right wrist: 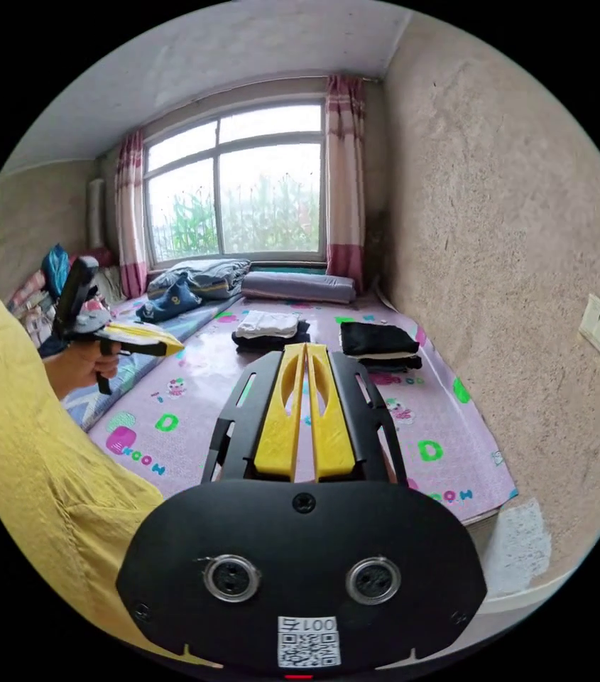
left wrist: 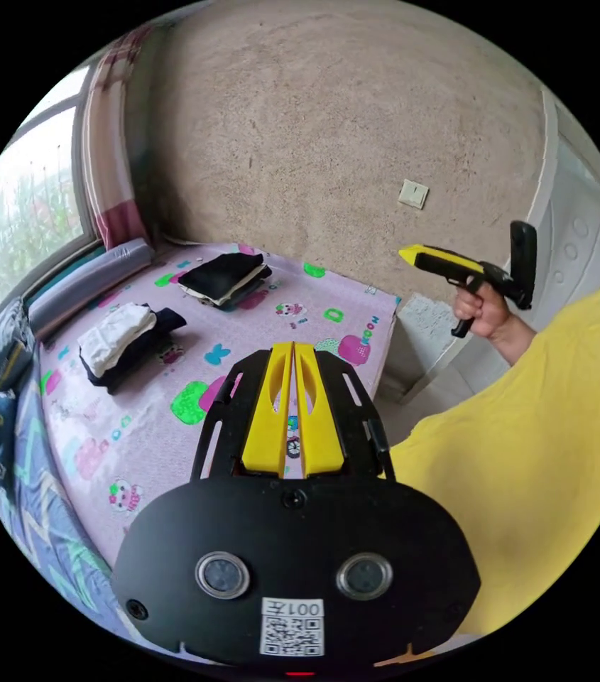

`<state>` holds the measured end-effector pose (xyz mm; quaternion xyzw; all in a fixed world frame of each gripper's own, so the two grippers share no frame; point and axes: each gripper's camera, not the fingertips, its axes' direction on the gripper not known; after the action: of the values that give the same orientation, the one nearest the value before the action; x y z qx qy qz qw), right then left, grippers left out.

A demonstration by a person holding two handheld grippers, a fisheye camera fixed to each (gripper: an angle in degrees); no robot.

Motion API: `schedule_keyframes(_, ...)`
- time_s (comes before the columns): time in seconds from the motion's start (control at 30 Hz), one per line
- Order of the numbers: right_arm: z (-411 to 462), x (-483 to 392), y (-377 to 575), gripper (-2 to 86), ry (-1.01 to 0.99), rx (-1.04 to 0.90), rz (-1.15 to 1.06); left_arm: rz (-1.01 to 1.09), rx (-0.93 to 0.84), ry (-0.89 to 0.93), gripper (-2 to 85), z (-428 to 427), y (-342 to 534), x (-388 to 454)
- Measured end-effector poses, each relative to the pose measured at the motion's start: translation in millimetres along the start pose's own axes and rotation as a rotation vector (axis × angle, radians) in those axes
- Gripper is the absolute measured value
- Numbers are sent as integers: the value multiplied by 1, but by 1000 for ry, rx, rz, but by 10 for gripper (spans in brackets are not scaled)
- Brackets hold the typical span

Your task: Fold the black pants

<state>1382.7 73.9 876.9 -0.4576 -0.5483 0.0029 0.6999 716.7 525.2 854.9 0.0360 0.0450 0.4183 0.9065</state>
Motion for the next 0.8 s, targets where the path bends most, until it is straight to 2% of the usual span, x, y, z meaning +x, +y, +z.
schedule_keyframes(0.1,-12,10,-34,1,-54,-3,92,94,-9,-67,-13,15,-14,10)
schedule_keyframes(0.37,-26,45,-126,5,18,-77,62,318,-81,-321,-15,71,-53,54)
schedule_keyframes(0.47,-24,84,-164,5,-84,-46,103,383,-119,-434,-15,105,-75,69)
schedule_keyframes(0.6,-11,134,-219,3,-215,-8,14,321,-132,-464,-15,150,-116,72)
schedule_keyframes(0.67,-4,153,-244,2,-230,-14,-45,186,-144,-442,-14,178,-152,63)
schedule_keyframes(0.8,16,201,-294,1,-215,-35,-134,54,-164,-379,-12,219,-196,37)
